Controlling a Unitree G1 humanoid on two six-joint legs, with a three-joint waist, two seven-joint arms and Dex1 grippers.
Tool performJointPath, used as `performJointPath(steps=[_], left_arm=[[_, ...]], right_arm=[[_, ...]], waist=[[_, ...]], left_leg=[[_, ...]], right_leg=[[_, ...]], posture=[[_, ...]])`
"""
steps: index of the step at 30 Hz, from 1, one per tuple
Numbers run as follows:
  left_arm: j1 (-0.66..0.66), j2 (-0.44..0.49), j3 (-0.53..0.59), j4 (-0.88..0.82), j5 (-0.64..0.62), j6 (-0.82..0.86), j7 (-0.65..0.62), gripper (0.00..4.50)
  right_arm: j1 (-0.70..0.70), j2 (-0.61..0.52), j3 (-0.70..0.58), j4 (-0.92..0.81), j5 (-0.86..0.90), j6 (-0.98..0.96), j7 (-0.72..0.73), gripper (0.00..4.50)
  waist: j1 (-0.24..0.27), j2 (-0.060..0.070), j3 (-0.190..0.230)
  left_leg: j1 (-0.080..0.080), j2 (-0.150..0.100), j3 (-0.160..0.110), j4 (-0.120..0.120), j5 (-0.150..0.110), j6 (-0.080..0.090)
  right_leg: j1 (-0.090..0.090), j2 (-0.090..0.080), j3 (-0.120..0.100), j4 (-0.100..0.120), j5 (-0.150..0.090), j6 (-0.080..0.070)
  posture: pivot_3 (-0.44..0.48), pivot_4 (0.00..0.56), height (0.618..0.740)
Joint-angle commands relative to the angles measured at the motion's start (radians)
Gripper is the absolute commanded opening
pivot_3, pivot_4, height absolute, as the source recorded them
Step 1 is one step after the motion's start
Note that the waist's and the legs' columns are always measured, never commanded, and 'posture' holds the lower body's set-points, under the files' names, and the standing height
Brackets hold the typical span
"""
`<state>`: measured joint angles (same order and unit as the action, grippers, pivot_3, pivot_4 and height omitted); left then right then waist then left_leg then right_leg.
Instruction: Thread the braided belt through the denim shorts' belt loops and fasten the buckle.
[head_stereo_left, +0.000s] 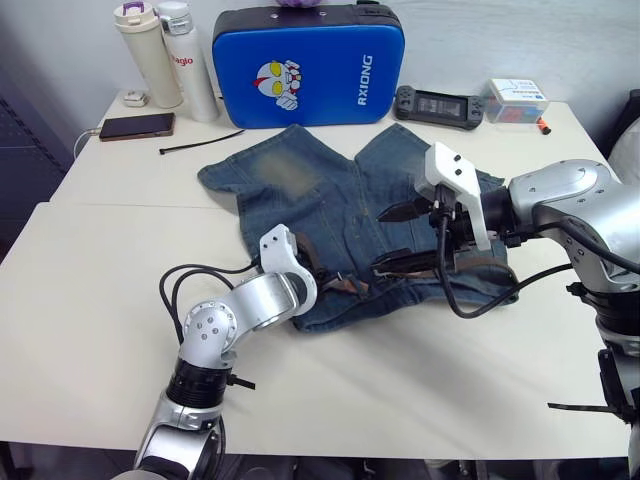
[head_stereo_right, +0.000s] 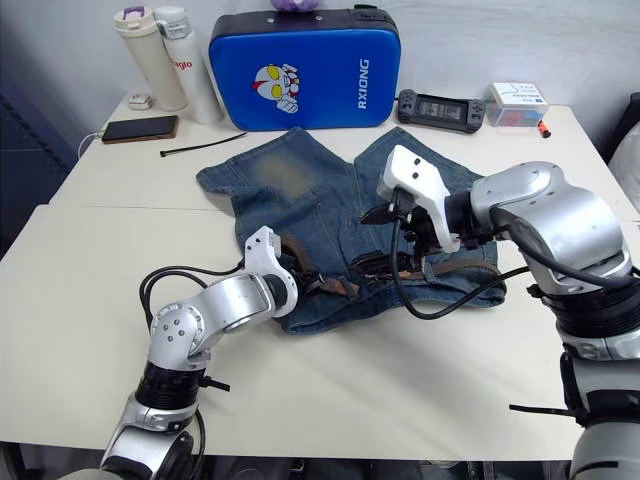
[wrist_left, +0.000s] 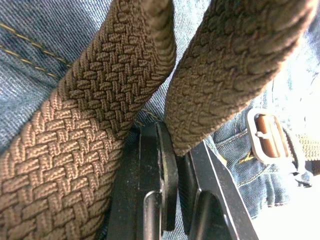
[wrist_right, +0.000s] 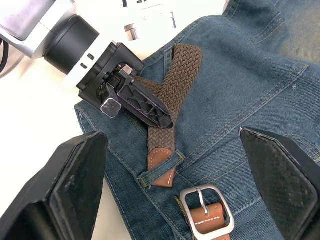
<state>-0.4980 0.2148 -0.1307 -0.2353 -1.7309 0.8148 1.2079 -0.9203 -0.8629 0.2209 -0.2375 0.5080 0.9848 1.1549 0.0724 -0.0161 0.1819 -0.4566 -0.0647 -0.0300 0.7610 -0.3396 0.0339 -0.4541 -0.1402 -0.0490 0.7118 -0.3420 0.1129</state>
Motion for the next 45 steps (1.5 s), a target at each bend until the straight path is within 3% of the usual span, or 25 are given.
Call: performJointPath(steps=[1,13,16,23,31,38,41,45], left_arm=[[0.008,0.031,0.012,-0.026,-0.027,0.015,0.019,0.0],[-0.05,0.179,0.014,-0.031,-0.157,0.036,-0.006,0.0],[-0.057,0.214,0.017,-0.041,-0.213,0.033,-0.006,0.0],[0.023,0.239,0.099,-0.12,-0.241,0.032,-0.044,0.0],[0.028,0.237,0.145,-0.13,-0.241,0.007,-0.032,0.0],[0.04,0.238,0.133,-0.16,-0.241,-0.042,0.007,0.0],[0.04,0.237,0.126,-0.175,-0.241,-0.064,0.017,0.0],[0.047,0.245,0.123,-0.191,-0.241,-0.083,0.022,0.0]], right_arm=[[0.007,-0.009,-0.033,-0.041,0.016,-0.004,0.001,4.46],[0.104,-0.076,-0.031,-0.098,0.006,-0.054,0.032,4.46],[0.148,-0.096,0.013,-0.087,-0.073,-0.124,0.016,4.46],[0.091,0.088,0.045,0.088,-0.152,-0.135,-0.123,4.46],[-0.069,0.334,0.15,0.523,-0.33,-0.267,-0.221,4.46],[-0.13,0.412,0.208,0.761,-0.426,-0.344,-0.219,4.46],[-0.126,0.427,0.218,0.775,-0.443,-0.35,-0.179,3.65],[-0.115,0.44,0.201,0.74,-0.436,-0.33,-0.146,1.72]], waist=[[-0.005,0.0,0.0],[-0.026,0.0,0.0],[-0.025,0.0,0.0],[-0.035,0.0,0.0],[-0.048,0.0,0.0],[-0.051,0.0,0.0],[-0.053,0.0,0.0],[-0.053,0.0,0.0]], left_leg=[[0.0,0.0,0.0,0.0,0.0,0.0],[0.001,0.002,0.0,-0.005,0.001,-0.001],[0.001,0.002,0.0,-0.005,0.001,-0.001],[0.002,0.002,0.0,-0.006,0.001,-0.002],[0.0,0.002,0.0,-0.007,0.002,-0.003],[-0.001,0.001,-0.001,-0.007,0.002,-0.003],[0.0,0.002,-0.001,-0.007,0.002,-0.003],[0.0,0.002,-0.001,-0.006,0.002,-0.003]], right_leg=[[0.0,0.0,0.0,0.0,0.0,0.0],[-0.001,0.001,-0.001,-0.001,0.0,0.0],[-0.002,0.0,-0.001,-0.001,0.0,0.0],[-0.001,0.001,0.0,-0.002,0.0,0.0],[-0.006,0.001,0.0,0.002,0.0,0.0],[-0.007,0.001,0.0,0.003,0.0,0.0],[-0.007,0.002,0.001,0.004,0.0,0.0],[-0.007,0.002,0.001,0.004,0.0,0.0]], posture=[[0.0,0.15,0.664],[0.0,0.15,0.664],[0.0,0.15,0.664],[0.0,0.15,0.664],[0.0,0.15,0.664],[0.0,0.15,0.664],[0.0,0.15,0.664],[0.0,0.15,0.664]])
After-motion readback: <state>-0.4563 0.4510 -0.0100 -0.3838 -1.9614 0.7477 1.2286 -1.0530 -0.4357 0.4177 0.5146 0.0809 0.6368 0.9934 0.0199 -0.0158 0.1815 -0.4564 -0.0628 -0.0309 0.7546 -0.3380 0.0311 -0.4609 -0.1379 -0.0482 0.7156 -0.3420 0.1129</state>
